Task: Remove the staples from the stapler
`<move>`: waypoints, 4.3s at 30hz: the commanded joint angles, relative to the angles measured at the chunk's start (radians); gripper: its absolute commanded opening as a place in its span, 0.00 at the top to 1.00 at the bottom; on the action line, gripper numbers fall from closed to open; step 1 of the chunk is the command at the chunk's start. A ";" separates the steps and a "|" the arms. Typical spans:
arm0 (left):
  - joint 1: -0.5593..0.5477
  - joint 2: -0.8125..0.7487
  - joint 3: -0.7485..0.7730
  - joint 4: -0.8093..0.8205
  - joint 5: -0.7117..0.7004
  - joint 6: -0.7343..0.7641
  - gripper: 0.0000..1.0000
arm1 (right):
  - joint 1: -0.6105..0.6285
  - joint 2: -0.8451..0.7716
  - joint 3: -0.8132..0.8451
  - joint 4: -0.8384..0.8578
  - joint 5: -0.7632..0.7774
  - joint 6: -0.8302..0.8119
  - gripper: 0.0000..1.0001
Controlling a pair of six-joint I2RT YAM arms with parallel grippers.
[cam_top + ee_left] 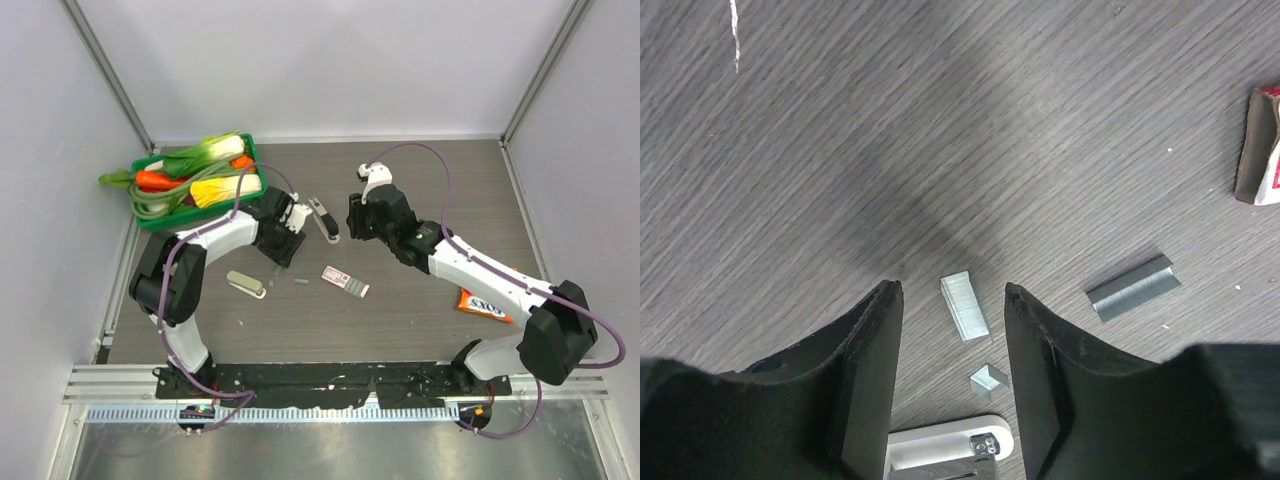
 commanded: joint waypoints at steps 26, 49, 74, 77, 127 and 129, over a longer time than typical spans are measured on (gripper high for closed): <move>-0.028 0.030 -0.055 0.034 -0.035 -0.036 0.72 | -0.011 -0.063 -0.009 0.066 -0.020 0.013 0.69; -0.024 -0.133 0.166 -0.147 0.120 -0.067 0.83 | -0.015 -0.065 -0.029 0.090 -0.064 0.015 0.70; 0.254 -0.223 0.142 0.333 0.936 -0.722 0.82 | -0.104 -0.089 -0.294 0.854 -0.681 0.524 0.32; 0.252 -0.231 0.113 0.429 0.962 -0.812 0.82 | -0.104 -0.068 -0.274 0.891 -0.684 0.558 0.34; 0.258 -0.265 0.031 0.586 0.982 -0.937 0.79 | -0.074 0.189 -0.153 1.121 -0.705 0.754 0.74; 0.260 -0.262 0.039 0.568 0.967 -0.908 0.77 | -0.074 0.176 -0.161 1.106 -0.704 0.745 0.78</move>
